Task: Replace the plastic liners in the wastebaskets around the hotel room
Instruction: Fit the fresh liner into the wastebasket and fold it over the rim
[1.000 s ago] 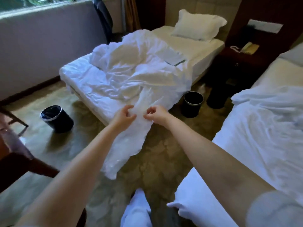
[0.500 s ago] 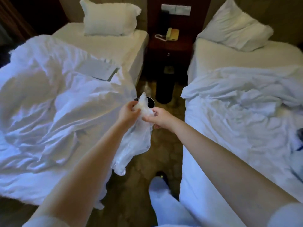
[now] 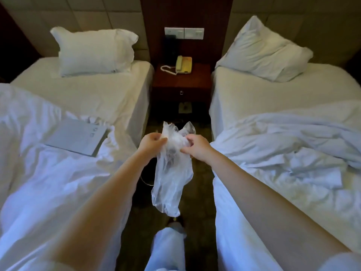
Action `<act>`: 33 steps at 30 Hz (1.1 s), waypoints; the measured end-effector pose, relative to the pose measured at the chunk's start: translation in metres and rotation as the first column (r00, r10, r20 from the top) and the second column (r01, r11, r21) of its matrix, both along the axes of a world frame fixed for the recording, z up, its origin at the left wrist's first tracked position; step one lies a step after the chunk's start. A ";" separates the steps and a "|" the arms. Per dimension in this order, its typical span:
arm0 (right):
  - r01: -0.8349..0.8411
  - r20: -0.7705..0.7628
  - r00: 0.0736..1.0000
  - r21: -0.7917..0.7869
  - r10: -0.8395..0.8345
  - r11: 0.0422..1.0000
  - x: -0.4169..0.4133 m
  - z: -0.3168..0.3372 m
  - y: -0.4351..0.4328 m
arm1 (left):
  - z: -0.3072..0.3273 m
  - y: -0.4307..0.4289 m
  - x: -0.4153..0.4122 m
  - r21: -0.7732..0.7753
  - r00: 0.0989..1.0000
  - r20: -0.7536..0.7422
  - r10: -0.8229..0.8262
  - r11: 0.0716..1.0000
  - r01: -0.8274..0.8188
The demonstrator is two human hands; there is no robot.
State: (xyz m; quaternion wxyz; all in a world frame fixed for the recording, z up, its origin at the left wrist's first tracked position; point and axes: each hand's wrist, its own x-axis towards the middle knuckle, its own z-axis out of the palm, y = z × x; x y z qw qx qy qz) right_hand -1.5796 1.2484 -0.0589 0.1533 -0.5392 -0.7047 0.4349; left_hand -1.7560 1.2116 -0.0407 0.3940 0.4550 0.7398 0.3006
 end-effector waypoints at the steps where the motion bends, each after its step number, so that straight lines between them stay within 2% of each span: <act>1: -0.002 0.010 1.000 0.006 0.002 1.000 -0.003 -0.002 0.026 | -0.003 0.027 -0.002 0.011 1.000 0.012 -0.006 1.000 0.006; 5: 0.004 0.053 0.999 0.045 -0.007 0.999 -0.014 -0.002 0.137 | -0.014 0.143 -0.014 0.052 0.999 0.013 -0.036 0.998 0.035; 11: 0.004 0.178 0.984 0.084 -0.019 0.996 -0.029 0.028 0.301 | 0.007 0.317 -0.028 0.046 0.994 -0.041 -0.097 0.994 0.098; 17: -0.025 0.184 0.983 0.030 0.019 0.999 -0.040 0.021 0.421 | 0.014 0.426 -0.036 -0.022 0.989 -0.046 -0.140 0.990 0.139; 21: -0.160 0.147 0.977 0.034 0.154 0.986 -0.068 0.013 0.509 | 0.001 0.487 -0.059 -0.039 0.995 -0.098 0.032 0.999 -0.036; 23: -0.224 0.133 0.967 0.032 0.218 0.974 -0.088 0.012 0.548 | -0.001 0.508 -0.073 -0.063 0.984 -0.066 0.167 0.983 -0.171; 29: -0.429 0.143 0.898 0.065 0.417 0.901 -0.158 0.018 0.617 | 0.000 0.544 -0.120 -0.134 0.889 0.026 0.457 0.883 -0.450; 33: -0.543 0.203 0.827 0.048 0.525 0.838 -0.200 0.014 0.637 | -0.010 0.553 -0.154 -0.134 0.828 0.050 0.558 0.825 -0.548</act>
